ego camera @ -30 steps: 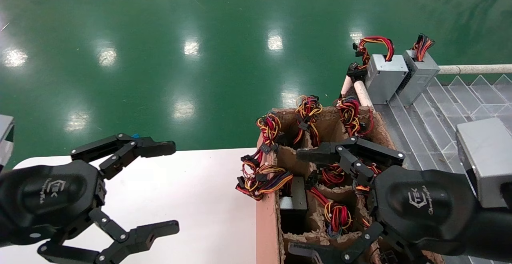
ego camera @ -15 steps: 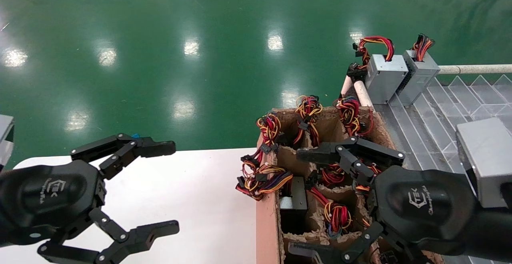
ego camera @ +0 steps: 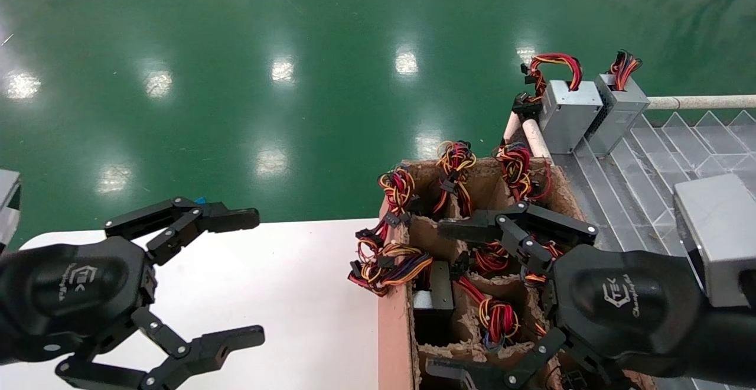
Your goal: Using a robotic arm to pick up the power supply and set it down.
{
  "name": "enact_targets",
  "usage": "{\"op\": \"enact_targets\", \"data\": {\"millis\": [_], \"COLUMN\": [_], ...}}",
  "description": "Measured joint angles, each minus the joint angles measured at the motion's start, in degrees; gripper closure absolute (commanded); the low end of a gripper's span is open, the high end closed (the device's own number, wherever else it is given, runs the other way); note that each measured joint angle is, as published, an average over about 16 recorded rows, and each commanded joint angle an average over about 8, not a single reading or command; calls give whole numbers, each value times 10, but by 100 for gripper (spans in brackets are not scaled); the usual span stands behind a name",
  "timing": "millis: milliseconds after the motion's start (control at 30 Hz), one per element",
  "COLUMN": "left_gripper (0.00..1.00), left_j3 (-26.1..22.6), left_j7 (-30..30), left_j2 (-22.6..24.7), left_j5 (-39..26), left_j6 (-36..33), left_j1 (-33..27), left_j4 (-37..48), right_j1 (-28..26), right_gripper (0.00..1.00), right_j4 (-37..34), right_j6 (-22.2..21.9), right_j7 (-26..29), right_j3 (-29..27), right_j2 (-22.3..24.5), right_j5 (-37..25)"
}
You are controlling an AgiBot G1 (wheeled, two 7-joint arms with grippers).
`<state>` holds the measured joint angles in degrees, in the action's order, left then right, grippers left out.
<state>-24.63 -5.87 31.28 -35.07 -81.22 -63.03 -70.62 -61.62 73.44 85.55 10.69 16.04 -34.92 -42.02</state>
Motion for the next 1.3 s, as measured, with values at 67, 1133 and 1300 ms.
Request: {"op": "enact_targets", "data": {"millis": [67,1133,1300], "left_gripper": [48,100,100], "left_j3": [0,0,0], "left_j7": [0,0,0], "left_j2": [0,0,0], "left_j5": [0,0,0], "left_j6": [0,0,0], "left_j1": [0,0,0], "left_j4": [0,0,0], "right_j1": [0,-163,-199], "right_gripper": [0,0,10], "right_j4": [0,-119,-192], "right_j6": [-2,-137,-139], "right_j7": [-1,-122,-165], "right_j3": [-1,92,104], "right_j2": [2,-123,-170], "right_j5": [-3,-315,-335]}}
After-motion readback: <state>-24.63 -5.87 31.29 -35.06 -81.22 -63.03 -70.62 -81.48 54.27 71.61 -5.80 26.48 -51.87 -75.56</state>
